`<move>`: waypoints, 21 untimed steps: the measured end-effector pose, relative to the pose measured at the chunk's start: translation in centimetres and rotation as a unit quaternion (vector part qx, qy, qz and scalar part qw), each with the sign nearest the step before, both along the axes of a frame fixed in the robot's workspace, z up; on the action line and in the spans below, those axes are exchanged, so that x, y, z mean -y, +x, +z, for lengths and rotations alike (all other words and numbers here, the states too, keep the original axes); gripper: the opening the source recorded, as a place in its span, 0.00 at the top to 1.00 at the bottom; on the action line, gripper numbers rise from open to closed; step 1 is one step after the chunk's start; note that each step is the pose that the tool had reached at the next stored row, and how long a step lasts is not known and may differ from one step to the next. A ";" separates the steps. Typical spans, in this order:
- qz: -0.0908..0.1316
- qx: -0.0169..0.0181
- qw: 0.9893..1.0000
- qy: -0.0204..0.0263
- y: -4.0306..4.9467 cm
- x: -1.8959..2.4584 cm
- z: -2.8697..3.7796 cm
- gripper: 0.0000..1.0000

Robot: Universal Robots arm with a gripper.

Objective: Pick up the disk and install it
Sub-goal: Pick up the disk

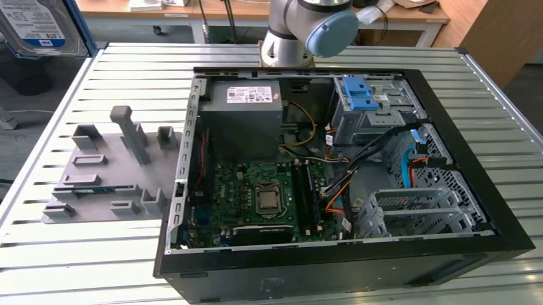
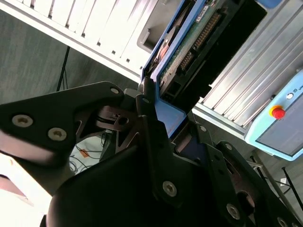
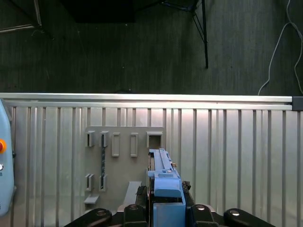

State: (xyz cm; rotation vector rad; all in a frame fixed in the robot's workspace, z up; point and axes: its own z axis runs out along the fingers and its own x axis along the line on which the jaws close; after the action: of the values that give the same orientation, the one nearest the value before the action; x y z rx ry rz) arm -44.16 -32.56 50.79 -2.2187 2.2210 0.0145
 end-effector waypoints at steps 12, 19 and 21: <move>0.000 0.000 1.000 0.000 0.11 0.00 0.24 0.64; 0.000 0.000 1.000 0.000 0.52 0.00 0.24 0.64; 0.000 0.000 1.000 0.000 0.59 0.00 0.23 0.64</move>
State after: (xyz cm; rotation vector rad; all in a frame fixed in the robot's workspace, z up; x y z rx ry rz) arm -43.57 -32.56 51.02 -2.2183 2.2207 0.0139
